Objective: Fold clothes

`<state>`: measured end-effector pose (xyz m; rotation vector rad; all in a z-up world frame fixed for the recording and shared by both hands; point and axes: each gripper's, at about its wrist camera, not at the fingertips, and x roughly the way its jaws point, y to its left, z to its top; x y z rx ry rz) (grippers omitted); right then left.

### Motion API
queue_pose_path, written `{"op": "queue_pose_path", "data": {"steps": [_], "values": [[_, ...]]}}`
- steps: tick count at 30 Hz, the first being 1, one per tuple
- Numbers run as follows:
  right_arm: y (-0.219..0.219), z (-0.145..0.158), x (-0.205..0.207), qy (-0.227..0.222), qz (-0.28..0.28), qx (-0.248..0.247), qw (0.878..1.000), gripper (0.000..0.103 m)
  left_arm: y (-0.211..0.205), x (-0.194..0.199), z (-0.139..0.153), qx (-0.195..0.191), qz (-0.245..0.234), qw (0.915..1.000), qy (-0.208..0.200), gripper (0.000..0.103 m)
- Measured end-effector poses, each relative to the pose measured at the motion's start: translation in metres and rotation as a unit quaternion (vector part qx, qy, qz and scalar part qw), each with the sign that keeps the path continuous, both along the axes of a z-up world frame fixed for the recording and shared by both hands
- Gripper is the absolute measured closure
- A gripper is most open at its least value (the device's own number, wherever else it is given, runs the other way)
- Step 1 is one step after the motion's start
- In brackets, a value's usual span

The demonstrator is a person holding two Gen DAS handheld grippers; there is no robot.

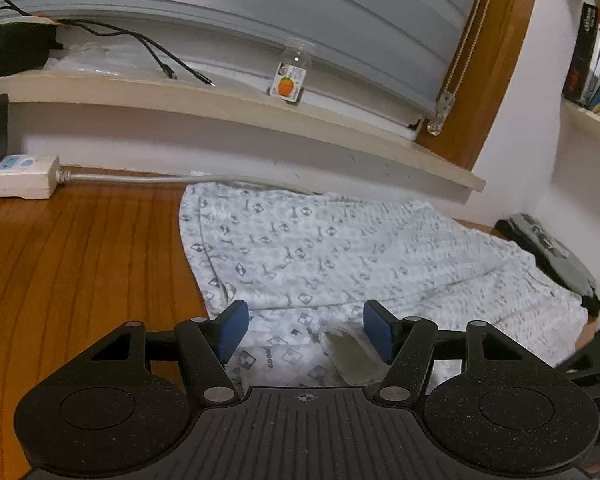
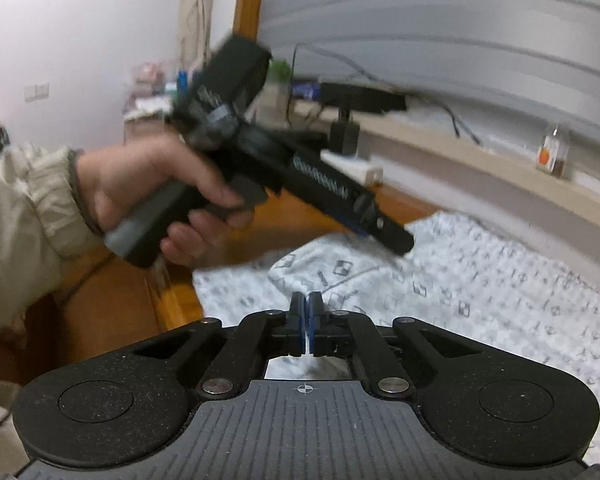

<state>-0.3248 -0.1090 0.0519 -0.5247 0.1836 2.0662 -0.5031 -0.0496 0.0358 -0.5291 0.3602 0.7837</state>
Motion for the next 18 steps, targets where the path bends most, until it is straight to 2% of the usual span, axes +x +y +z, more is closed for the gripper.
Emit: {"op": "queue_pose_path", "data": {"steps": [3, 6, 9, 12, 15, 18], "values": [[-0.012, 0.004, -0.001, 0.001, 0.012, 0.002, 1.000, 0.101, -0.001, -0.002, 0.001, 0.001, 0.002, 1.0000, -0.002, 0.036], [-0.012, -0.005, -0.001, -0.002, 0.021, -0.025, 0.999, 0.101, -0.002, 0.001, -0.001, -0.004, -0.002, 1.0000, 0.001, 0.036], [-0.010, -0.012, -0.002, -0.011, 0.020, -0.029, 0.999, 0.101, 0.000, 0.006, -0.006, -0.008, -0.009, 0.9999, 0.006, 0.036], [-0.006, -0.013, -0.002, -0.012, 0.013, -0.028, 0.999, 0.101, 0.000, 0.013, -0.008, -0.007, -0.022, 0.9997, 0.010, 0.040], [-0.004, -0.013, 0.001, -0.011, 0.004, -0.026, 1.000, 0.101, -0.002, 0.020, -0.007, 0.005, -0.036, 0.9991, 0.022, 0.051], [-0.004, -0.012, 0.003, -0.007, -0.003, -0.022, 1.000, 0.101, -0.007, 0.029, -0.005, 0.022, -0.052, 0.9973, 0.046, 0.075]]}}
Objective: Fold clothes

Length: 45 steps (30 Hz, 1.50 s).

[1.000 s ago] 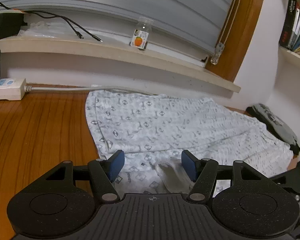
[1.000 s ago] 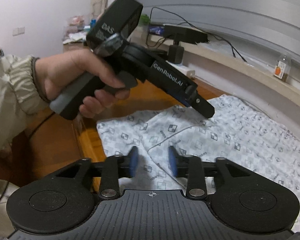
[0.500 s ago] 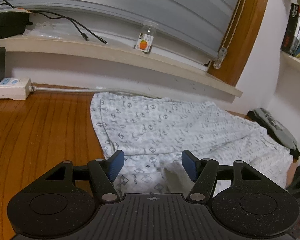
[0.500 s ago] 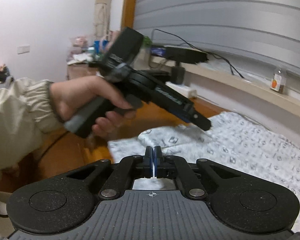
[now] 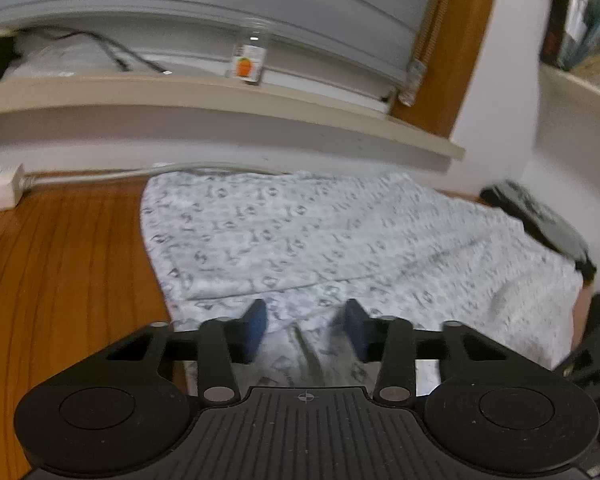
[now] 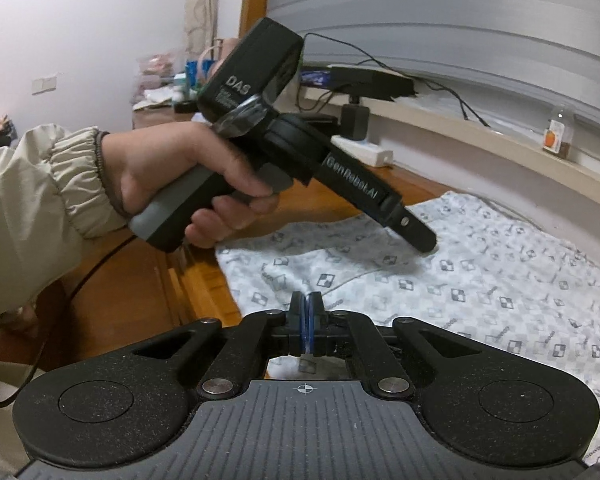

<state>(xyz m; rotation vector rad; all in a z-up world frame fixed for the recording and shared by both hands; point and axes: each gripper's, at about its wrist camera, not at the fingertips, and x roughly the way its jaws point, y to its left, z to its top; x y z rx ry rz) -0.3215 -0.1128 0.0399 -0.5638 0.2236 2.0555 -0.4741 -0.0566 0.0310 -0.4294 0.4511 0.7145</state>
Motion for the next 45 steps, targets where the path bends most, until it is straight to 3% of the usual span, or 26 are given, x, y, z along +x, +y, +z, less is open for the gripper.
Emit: {"op": "queue_pose_path", "data": {"steps": [1, 2, 4, 10, 13, 16, 19, 21, 23, 27, 31, 36, 41, 45], "values": [[0.000, 0.001, 0.001, 0.001, -0.002, 0.002, 1.000, 0.101, -0.003, 0.004, 0.001, 0.009, -0.006, 0.9999, 0.011, 0.091], [-0.001, 0.002, 0.002, 0.002, -0.005, 0.004, 1.000, 0.101, -0.006, 0.006, 0.004, 0.021, -0.007, 0.9996, 0.018, 0.096], [-0.002, 0.006, 0.003, 0.004, -0.006, 0.010, 1.000, 0.101, -0.014, 0.010, 0.010, 0.048, -0.004, 0.9984, 0.030, 0.097], [-0.016, 0.038, 0.007, 0.029, 0.005, 0.046, 0.999, 0.101, -0.028, -0.004, 0.062, 0.074, -0.005, 0.9972, -0.010, 0.097], [-0.023, 0.053, 0.002, 0.042, 0.019, 0.058, 0.997, 0.101, -0.029, -0.007, 0.072, 0.086, 0.012, 0.9960, 0.024, 0.097], [-0.014, 0.046, -0.009, 0.039, 0.026, 0.036, 0.998, 0.101, -0.019, -0.007, 0.051, 0.067, 0.020, 0.9960, 0.056, 0.096], [-0.001, 0.029, -0.018, 0.030, 0.024, 0.005, 0.999, 0.094, -0.005, -0.008, 0.021, 0.042, 0.048, 0.9949, 0.079, 0.086], [0.001, 0.022, -0.014, 0.028, 0.011, -0.002, 1.000, 0.088, 0.001, -0.006, 0.011, 0.043, 0.068, 0.9930, 0.086, 0.071], [-0.001, 0.024, -0.003, 0.034, 0.001, -0.002, 0.999, 0.075, 0.002, -0.002, 0.012, 0.050, 0.074, 0.9929, 0.079, 0.045], [-0.019, 0.031, 0.039, 0.038, -0.041, 0.007, 0.998, 0.071, -0.003, 0.018, 0.030, 0.076, 0.058, 0.9940, 0.054, 0.026], [-0.051, 0.027, 0.115, 0.043, -0.123, 0.003, 0.991, 0.071, -0.009, 0.054, 0.041, 0.085, 0.021, 0.9955, 0.037, 0.023], [-0.097, 0.014, 0.205, 0.015, -0.231, -0.018, 0.973, 0.071, -0.013, 0.111, 0.036, 0.078, -0.034, 0.9961, 0.024, 0.023], [-0.130, 0.006, 0.244, -0.008, -0.276, -0.035, 0.961, 0.071, -0.011, 0.155, 0.015, 0.051, -0.074, 0.9958, 0.016, 0.023], [-0.153, -0.008, 0.269, 0.020, -0.303, -0.040, 0.952, 0.071, -0.008, 0.158, 0.006, 0.037, -0.076, 0.9962, 0.022, 0.023]]}}
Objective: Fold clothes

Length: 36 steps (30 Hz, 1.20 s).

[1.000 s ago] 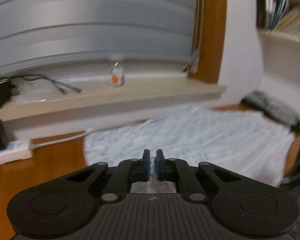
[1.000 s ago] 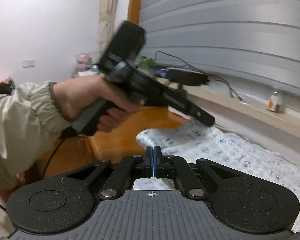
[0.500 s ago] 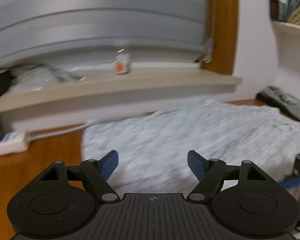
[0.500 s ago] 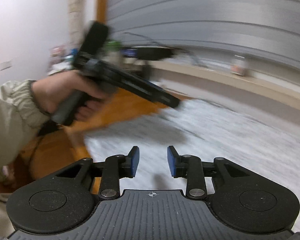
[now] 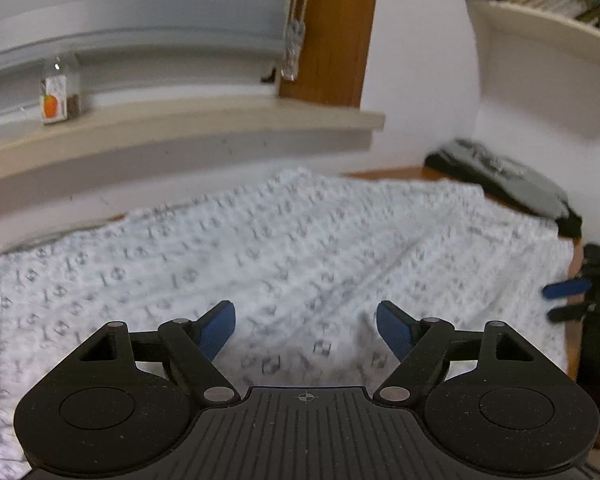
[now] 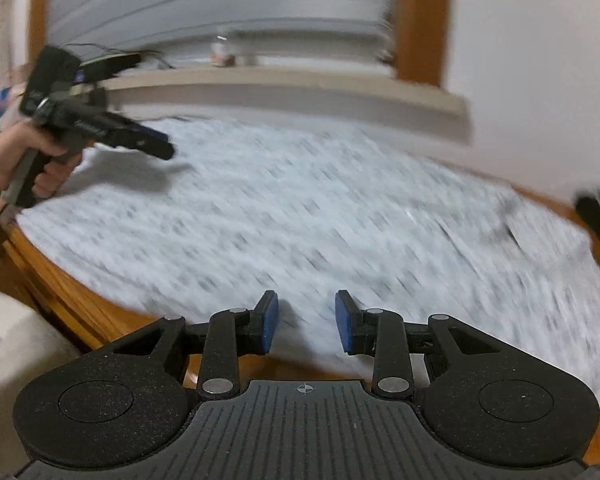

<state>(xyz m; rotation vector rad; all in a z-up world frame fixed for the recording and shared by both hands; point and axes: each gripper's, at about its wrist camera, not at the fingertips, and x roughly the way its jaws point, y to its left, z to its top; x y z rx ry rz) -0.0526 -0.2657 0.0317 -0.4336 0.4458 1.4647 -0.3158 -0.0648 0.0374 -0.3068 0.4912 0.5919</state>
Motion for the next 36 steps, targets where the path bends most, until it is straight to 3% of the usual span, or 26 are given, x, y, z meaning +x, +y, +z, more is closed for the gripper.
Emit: {"op": "queue_pose_path", "data": {"steps": [5, 10, 14, 21, 26, 31, 36], "values": [[-0.017, 0.000, 0.006, 0.001, -0.012, -0.001, 1.000, 0.070, 0.004, 0.002, -0.009, -0.017, 0.000, 0.9998, 0.007, 0.022], [-0.007, 0.006, -0.009, -0.007, 0.019, 0.010, 1.000, 0.068, 0.009, 0.004, -0.018, -0.033, 0.001, 0.9993, 0.015, 0.022], [0.007, 0.003, -0.014, 0.007, 0.023, 0.007, 1.000, 0.068, 0.006, 0.004, -0.019, -0.031, -0.002, 0.9993, 0.022, 0.022], [-0.017, 0.004, -0.009, 0.009, 0.034, 0.009, 0.999, 0.069, 0.001, 0.004, -0.019, -0.023, -0.007, 0.9991, 0.035, 0.019], [-0.003, 0.017, 0.027, -0.003, -0.040, 0.060, 0.997, 0.066, -0.004, 0.020, -0.014, 0.024, -0.002, 0.9985, 0.048, 0.019], [0.021, -0.001, 0.064, -0.015, -0.123, 0.040, 0.992, 0.065, -0.004, 0.033, -0.009, 0.048, 0.000, 0.9978, 0.045, 0.019], [-0.004, -0.027, 0.086, 0.014, -0.128, 0.065, 0.990, 0.062, 0.011, 0.023, -0.018, -0.012, 0.002, 0.9995, 0.028, 0.019]]}}
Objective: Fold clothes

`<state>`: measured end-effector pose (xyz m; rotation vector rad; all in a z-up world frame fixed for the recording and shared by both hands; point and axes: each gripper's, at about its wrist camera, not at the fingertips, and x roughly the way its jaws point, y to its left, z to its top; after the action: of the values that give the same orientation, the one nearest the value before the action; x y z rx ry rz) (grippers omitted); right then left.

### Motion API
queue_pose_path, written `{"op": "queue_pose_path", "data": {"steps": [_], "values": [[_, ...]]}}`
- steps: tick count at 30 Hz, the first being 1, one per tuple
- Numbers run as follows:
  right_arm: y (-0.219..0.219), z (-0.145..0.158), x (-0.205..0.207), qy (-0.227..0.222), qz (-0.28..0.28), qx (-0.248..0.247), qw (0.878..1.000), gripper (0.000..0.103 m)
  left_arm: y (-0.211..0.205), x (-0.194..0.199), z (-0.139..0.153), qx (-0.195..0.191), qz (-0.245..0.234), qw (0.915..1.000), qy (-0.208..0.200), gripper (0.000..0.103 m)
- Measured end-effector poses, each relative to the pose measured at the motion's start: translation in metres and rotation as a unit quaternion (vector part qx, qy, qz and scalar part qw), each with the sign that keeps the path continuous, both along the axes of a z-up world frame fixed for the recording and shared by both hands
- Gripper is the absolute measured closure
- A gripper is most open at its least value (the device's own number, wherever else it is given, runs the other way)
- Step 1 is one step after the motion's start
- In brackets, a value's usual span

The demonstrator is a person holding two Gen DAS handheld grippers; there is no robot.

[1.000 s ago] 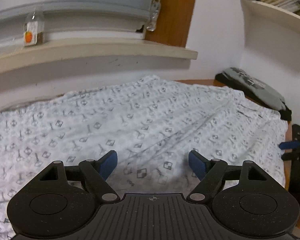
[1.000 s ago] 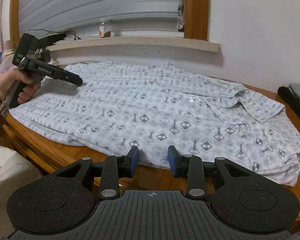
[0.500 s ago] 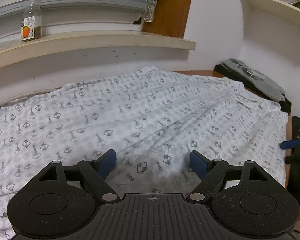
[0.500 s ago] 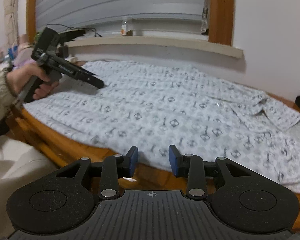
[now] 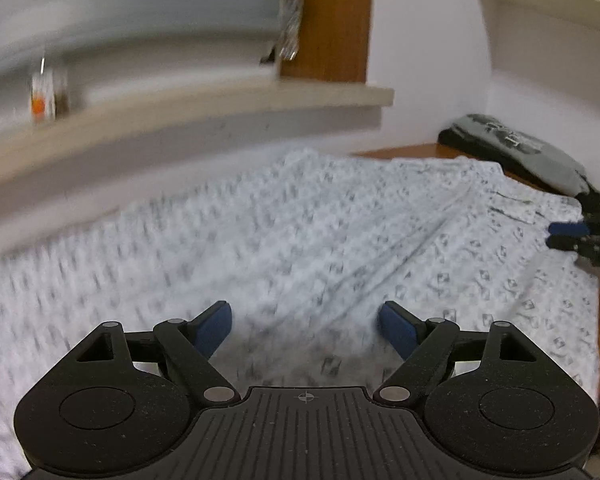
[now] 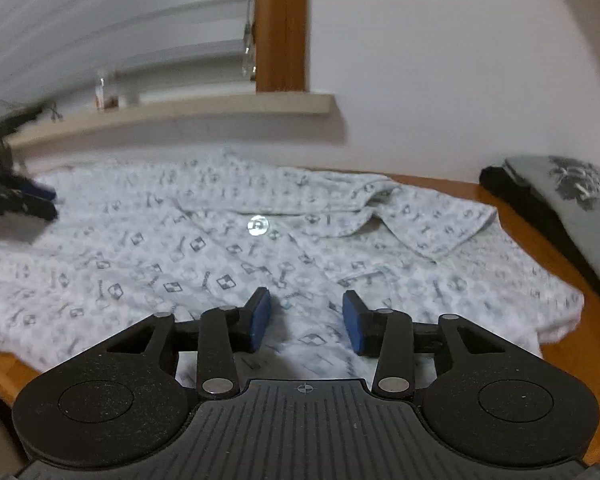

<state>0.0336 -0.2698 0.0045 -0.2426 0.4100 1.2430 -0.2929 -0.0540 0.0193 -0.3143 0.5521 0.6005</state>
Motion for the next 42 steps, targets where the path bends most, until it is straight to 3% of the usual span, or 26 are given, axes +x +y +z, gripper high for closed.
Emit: {"op": "queue_pose_path", "data": {"steps": [4, 12, 17, 18, 21, 27, 29, 31, 36, 42], "values": [[-0.015, -0.003, -0.002, -0.017, 0.002, 0.007, 1.000, 0.062, 0.005, -0.008, -0.005, -0.029, 0.001, 0.9995, -0.012, 0.016], [-0.021, 0.007, -0.002, -0.018, 0.003, -0.014, 1.000, 0.060, -0.009, -0.015, -0.003, -0.028, -0.006, 0.9995, -0.012, 0.011], [0.014, 0.033, 0.003, -0.027, 0.008, -0.020, 0.999, 0.053, 0.001, -0.031, 0.011, 0.003, 0.023, 0.9996, -0.017, 0.007], [0.026, 0.041, -0.001, -0.032, 0.014, -0.016, 0.999, 0.051, 0.004, -0.037, 0.017, 0.011, 0.031, 0.9993, -0.017, 0.000], [0.066, 0.062, -0.016, -0.037, 0.054, -0.002, 0.998, 0.043, 0.013, -0.065, 0.036, 0.029, 0.064, 0.9970, -0.032, 0.000], [0.162, 0.073, -0.068, -0.040, 0.139, -0.015, 0.989, 0.046, 0.030, -0.129, 0.052, 0.043, 0.117, 0.9915, -0.036, 0.000], [0.195, 0.068, -0.091, -0.027, 0.174, -0.033, 0.984, 0.062, 0.036, -0.151, 0.051, 0.041, 0.134, 0.9896, -0.034, 0.000], [0.227, 0.061, -0.116, -0.014, 0.208, -0.052, 0.977, 0.068, 0.040, -0.171, 0.045, 0.031, 0.149, 0.9878, -0.033, 0.000], [0.291, 0.045, -0.197, -0.014, 0.283, -0.096, 0.954, 0.068, 0.049, -0.211, 0.028, 0.008, 0.173, 0.9844, -0.031, 0.000], [0.326, 0.029, -0.279, -0.024, 0.349, -0.120, 0.929, 0.067, 0.055, -0.236, 0.019, -0.005, 0.173, 0.9839, -0.045, 0.000]]}}
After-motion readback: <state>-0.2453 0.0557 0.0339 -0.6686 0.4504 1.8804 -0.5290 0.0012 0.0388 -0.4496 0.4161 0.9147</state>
